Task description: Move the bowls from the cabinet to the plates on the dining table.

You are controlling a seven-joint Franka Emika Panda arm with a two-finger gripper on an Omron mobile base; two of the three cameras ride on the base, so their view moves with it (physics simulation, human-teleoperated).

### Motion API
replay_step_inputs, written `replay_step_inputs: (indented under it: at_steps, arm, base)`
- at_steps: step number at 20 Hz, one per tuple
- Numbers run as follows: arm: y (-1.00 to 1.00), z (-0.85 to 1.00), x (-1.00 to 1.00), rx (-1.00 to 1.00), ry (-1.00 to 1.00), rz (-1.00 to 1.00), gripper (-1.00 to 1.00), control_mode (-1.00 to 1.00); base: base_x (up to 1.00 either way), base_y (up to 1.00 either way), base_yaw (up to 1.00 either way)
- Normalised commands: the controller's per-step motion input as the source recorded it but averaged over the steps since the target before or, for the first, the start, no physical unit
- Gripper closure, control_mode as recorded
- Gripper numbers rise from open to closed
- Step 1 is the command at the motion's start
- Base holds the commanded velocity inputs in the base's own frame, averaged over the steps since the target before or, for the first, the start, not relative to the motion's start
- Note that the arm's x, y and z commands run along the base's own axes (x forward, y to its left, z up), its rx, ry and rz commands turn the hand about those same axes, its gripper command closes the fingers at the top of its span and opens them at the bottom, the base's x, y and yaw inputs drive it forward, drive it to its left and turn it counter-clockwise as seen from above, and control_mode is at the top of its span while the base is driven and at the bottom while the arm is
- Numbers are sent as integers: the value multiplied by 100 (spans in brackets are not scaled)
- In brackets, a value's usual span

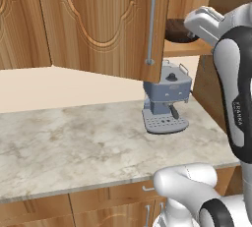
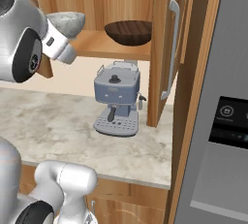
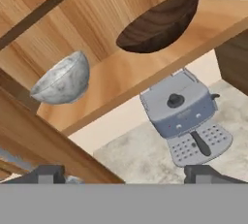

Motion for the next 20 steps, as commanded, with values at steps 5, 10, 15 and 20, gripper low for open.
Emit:
replay_step_inputs:
  at_steps: [5,10,15,20]
  arm:
    - [-8,-43,95,20,-4,5,-100,-100]
    - [7,-35,100,21,-1,28,-100,-100]
    - [48,-11,88,12,0,41,-100,-100]
    - [99,0,6,-3,1,52,-100,-100]
  base:
    - [0,0,0]
    - [0,0,0]
    - [0,0,0]
    - [0,0,0]
